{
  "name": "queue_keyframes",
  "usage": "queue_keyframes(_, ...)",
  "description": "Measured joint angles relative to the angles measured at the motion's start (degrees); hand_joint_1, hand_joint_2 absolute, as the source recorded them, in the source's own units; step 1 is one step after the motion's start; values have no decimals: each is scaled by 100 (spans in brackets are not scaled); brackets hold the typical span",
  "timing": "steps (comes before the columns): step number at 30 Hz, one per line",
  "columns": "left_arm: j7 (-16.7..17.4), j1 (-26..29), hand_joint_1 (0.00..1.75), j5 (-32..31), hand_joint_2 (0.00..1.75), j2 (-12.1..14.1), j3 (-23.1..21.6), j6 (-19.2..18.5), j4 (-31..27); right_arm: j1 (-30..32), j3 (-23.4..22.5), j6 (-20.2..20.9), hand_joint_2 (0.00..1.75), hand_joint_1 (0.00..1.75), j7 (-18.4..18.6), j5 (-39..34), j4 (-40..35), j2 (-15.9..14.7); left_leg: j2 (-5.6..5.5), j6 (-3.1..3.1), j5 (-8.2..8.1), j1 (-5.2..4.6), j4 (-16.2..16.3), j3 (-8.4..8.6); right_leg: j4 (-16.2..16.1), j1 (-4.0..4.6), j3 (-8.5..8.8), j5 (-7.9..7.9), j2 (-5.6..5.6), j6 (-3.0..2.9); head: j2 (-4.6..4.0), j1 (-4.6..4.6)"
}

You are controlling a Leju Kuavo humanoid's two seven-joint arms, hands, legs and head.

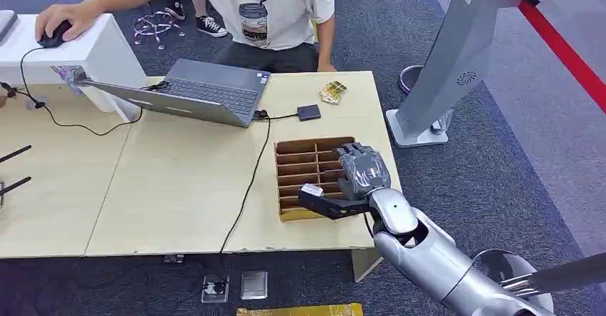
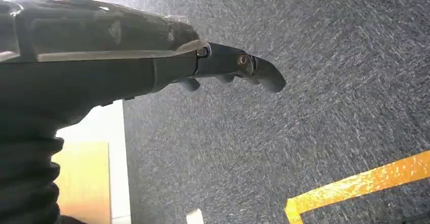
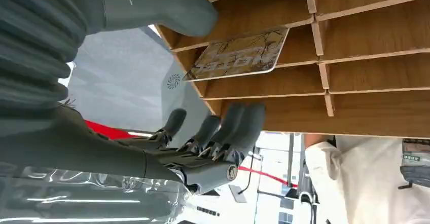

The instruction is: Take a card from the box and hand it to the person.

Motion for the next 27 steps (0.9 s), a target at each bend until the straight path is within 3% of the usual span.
queue_keyframes(5, 0, 0, 0, 0, 175, 0, 0, 0, 0, -6, 0, 0, 175, 70, -2, -2, 9, 0, 0, 0, 0, 0, 0, 0, 0, 0, 0, 0, 0, 0, 0, 0)
queue_keyframes(16, -7, 0, 0, 2, 175, 0, 0, 9, 0, -23, 7, 2, 175, 84, -15, 0, 22, 0, 0, 0, 0, 0, 0, 0, 0, 0, 0, 0, 0, 0, 0, 0)
queue_keyframes(17, -11, 0, 0, 2, 175, 0, 0, 11, 0, -23, 7, 2, 175, 87, -15, 0, 22, 0, 0, 0, 0, 0, 0, 0, 0, 0, 0, 0, 0, 0, 0, 0)
queue_keyframes(20, -18, 0, 0, 2, 175, 0, 0, 11, 0, -23, 9, 2, 175, 129, -17, 2, 22, 0, 0, 0, 0, 0, 0, 0, 0, 0, 0, 0, 0, 0, 0, 0)
queue_keyframes(27, -24, 0, 0, 2, 175, 0, 0, 22, 0, -24, 15, -9, 175, 148, -44, 15, 22, 0, 0, 0, 0, 0, 0, 0, 0, 0, 0, 0, 0, 0, 0, 0)
